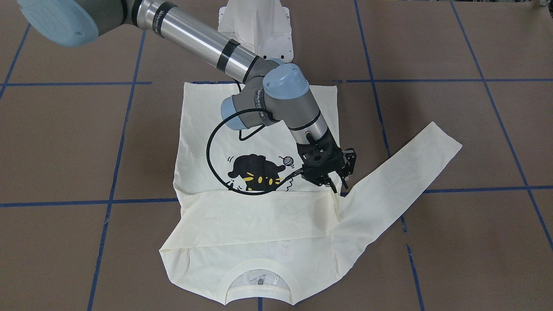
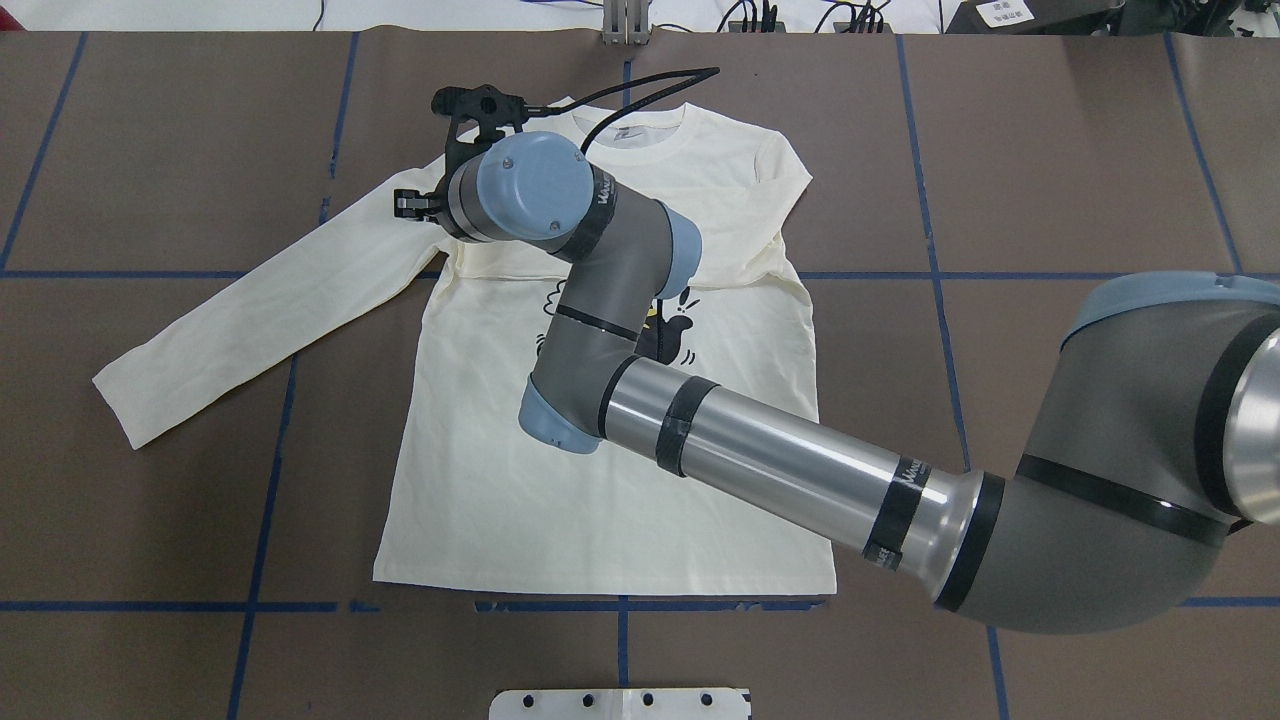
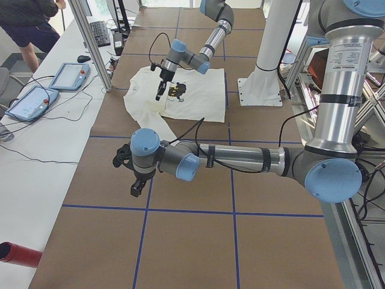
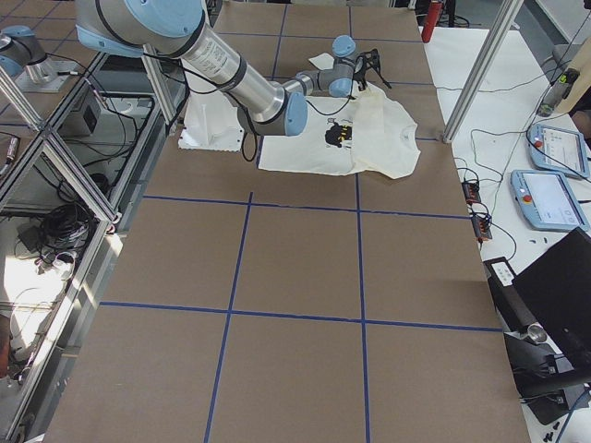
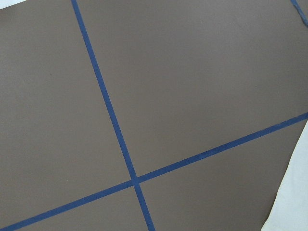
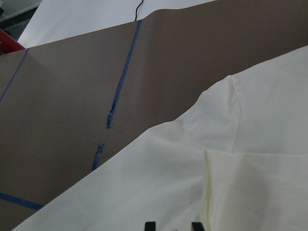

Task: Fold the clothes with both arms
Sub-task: 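Lift the sleeve and fold it across the shirt body with the right gripper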

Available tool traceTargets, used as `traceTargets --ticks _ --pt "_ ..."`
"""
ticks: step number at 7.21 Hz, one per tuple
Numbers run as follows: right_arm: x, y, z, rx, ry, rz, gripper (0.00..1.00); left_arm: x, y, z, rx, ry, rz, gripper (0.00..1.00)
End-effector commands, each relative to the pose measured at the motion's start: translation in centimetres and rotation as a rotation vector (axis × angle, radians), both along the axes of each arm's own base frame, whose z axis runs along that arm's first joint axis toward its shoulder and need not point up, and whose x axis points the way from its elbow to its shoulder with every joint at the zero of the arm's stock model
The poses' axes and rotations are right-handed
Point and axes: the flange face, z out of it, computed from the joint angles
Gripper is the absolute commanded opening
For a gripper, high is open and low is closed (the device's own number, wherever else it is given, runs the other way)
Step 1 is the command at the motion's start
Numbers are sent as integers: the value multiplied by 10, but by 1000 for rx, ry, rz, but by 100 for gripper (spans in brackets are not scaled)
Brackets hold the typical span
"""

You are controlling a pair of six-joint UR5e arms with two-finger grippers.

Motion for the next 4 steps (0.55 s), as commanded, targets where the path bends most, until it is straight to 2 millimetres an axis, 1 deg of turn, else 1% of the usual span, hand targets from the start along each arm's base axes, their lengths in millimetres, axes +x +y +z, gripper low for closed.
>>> traceTargets --ticks 1,2,3,4 --pt "-9 9 -1 -5 0 21 100 1 -2 7 -8 13 -30 100" --pt "-9 9 -1 -47 -22 29 100 1 -3 4 -23 20 -48 100" --pt "-3 1 2 -92 -24 20 100 8 -13 -12 -53 36 -90 100" --pt "17 -10 -2 -153 34 -7 100 41 -14 -30 -97 62 -106 100"
